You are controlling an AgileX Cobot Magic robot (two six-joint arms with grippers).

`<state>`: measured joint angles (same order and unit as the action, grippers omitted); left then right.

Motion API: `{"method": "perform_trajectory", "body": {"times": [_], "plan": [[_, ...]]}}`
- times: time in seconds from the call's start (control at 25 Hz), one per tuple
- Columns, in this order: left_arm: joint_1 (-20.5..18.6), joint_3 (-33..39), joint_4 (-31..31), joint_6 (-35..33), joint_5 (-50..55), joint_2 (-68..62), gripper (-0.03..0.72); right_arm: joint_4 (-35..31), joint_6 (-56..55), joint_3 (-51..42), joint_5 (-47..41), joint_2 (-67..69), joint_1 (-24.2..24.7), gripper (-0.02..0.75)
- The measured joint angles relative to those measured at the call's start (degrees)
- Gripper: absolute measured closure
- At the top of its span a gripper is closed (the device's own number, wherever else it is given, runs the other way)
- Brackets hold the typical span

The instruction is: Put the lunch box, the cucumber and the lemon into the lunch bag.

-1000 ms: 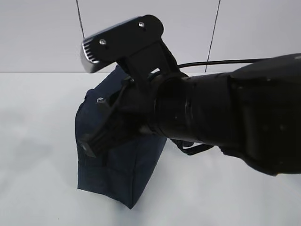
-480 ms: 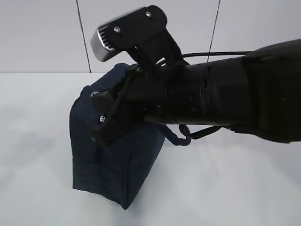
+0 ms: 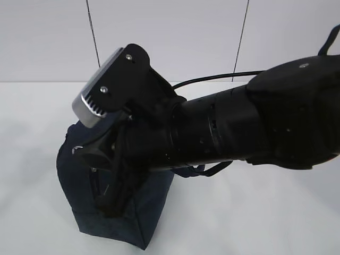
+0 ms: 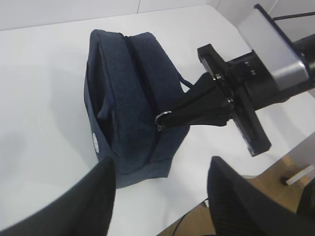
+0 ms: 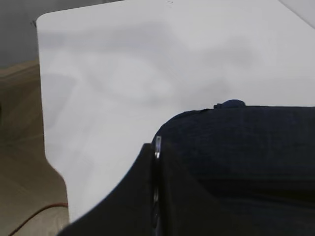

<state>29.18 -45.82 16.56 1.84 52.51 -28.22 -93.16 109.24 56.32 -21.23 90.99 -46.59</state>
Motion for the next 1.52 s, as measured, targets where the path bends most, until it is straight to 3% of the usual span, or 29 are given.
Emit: {"method": "perform_trajectory", "body": {"times": [0.44,1.52], "plan": [[0.0,0.0,-4.6,0.0,0.0,-0.4,0.256,11.5,2.7,0.0,-0.9,0.1,0.0,0.73],[0.0,2.0,-5.8,0.0,-1.6,-2.1,0.254,12.6,9.5,0.0,4.1,-3.1,0.0,0.73]]}}
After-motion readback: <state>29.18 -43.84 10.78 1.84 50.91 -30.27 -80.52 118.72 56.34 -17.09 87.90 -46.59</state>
